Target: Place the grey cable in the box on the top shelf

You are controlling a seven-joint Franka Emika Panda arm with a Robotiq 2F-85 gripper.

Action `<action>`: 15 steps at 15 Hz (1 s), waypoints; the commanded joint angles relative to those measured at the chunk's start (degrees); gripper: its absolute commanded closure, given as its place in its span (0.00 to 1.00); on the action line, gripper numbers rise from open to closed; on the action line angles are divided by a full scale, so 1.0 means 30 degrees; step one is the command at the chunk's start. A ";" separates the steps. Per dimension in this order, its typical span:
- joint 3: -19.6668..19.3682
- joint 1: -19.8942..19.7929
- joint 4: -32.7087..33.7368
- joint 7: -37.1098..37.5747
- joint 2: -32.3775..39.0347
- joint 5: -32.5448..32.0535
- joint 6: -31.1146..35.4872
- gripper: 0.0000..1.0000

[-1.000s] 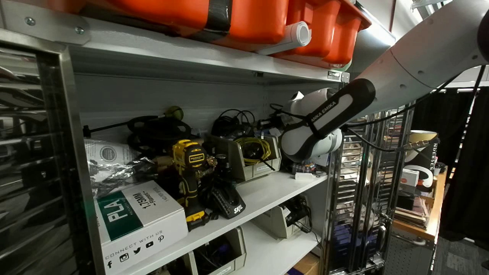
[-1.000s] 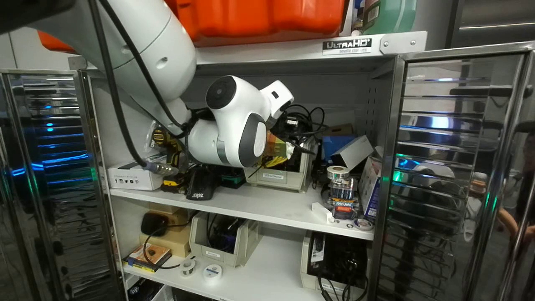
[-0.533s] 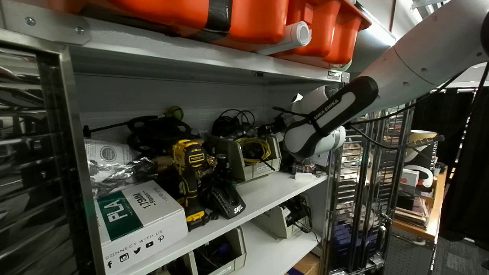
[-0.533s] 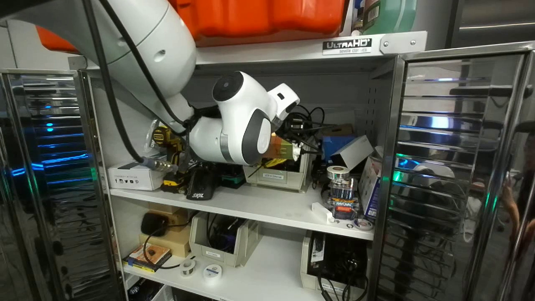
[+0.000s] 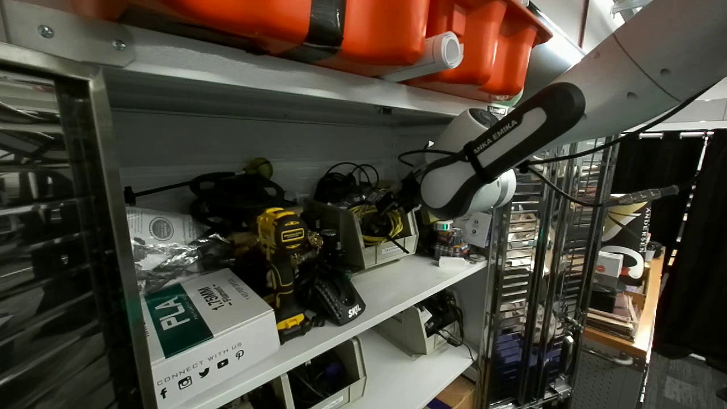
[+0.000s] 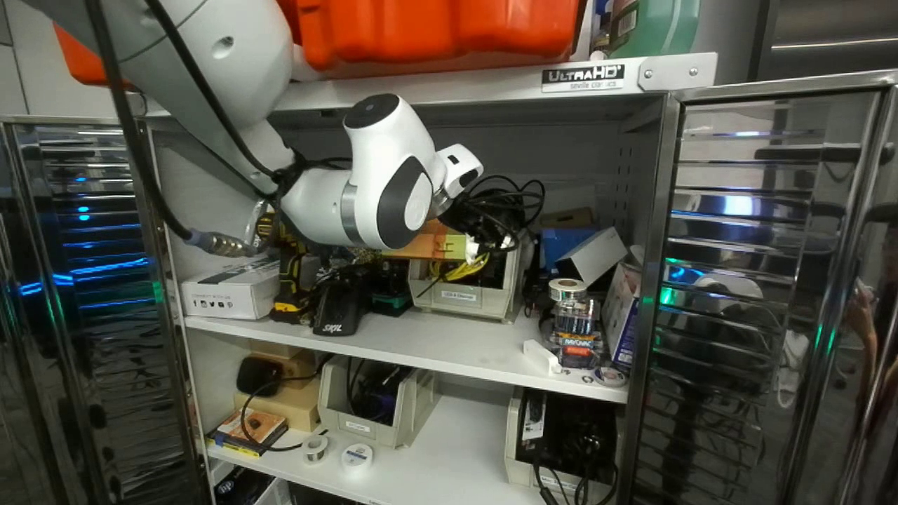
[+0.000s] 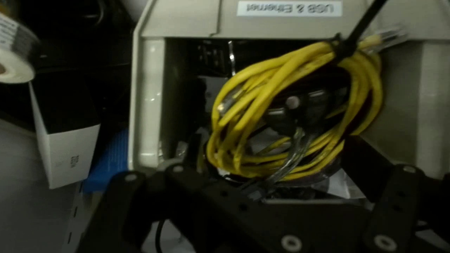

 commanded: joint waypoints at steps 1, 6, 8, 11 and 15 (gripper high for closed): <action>0.2067 -0.1597 -0.1444 -0.1442 -0.1820 0.0971 -0.2803 0.00; 0.1965 -0.2335 -0.4036 -0.1850 -0.4092 0.1074 -0.5857 0.00; 0.0043 -0.0846 -0.5371 -0.2846 -0.5115 0.1883 -0.7315 0.00; -0.1184 -0.0168 -0.7061 -0.4097 -0.6503 0.2172 -1.0398 0.00; -0.2358 0.0588 -0.8770 -0.5875 -0.8466 0.2223 -1.5143 0.00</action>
